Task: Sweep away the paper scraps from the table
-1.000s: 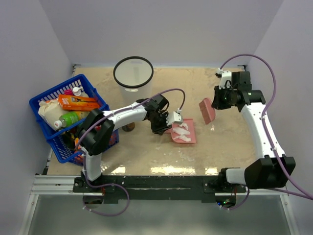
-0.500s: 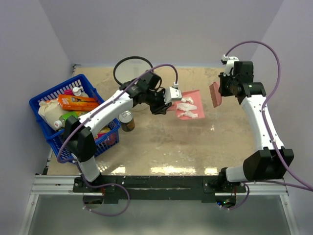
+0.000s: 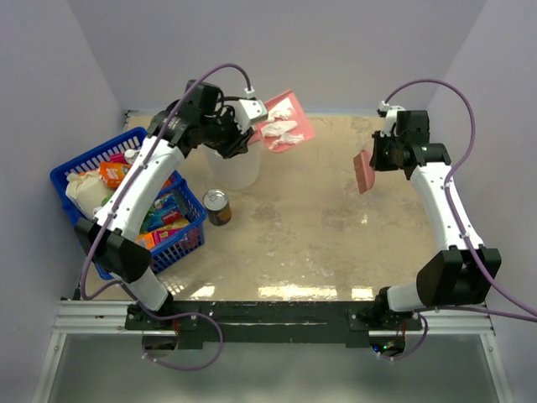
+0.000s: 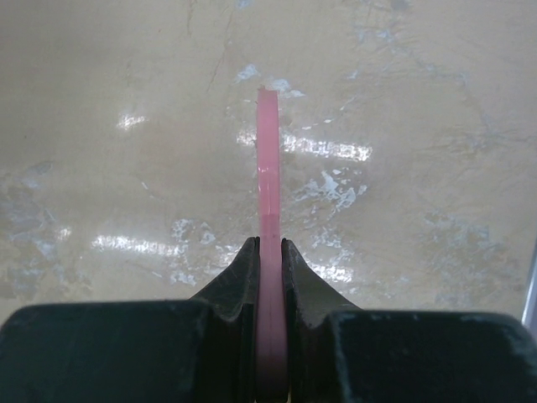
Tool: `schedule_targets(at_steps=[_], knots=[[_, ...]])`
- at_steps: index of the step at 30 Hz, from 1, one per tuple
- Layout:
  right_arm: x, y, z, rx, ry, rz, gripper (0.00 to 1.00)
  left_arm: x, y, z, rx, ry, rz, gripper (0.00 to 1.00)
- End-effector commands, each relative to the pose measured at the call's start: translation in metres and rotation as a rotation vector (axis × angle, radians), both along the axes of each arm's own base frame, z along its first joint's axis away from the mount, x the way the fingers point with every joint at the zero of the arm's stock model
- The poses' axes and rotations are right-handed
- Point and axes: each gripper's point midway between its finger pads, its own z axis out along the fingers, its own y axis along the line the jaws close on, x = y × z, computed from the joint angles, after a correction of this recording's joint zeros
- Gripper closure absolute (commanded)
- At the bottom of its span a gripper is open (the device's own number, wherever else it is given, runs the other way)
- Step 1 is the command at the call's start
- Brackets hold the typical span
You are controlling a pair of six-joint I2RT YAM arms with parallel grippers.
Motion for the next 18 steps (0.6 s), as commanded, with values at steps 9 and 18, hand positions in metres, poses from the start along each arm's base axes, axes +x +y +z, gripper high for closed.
schedule_targets(at_steps=[9,18], knots=[[-0.011,0.022,-0.002,0.149,-0.024,0.009,1.00,0.032,0.124,0.103,-0.015,-0.249,0.328,1.00],[-0.015,0.024,-0.008,0.153,0.006,0.026,1.00,0.031,0.193,0.109,0.121,-0.315,0.451,1.00]])
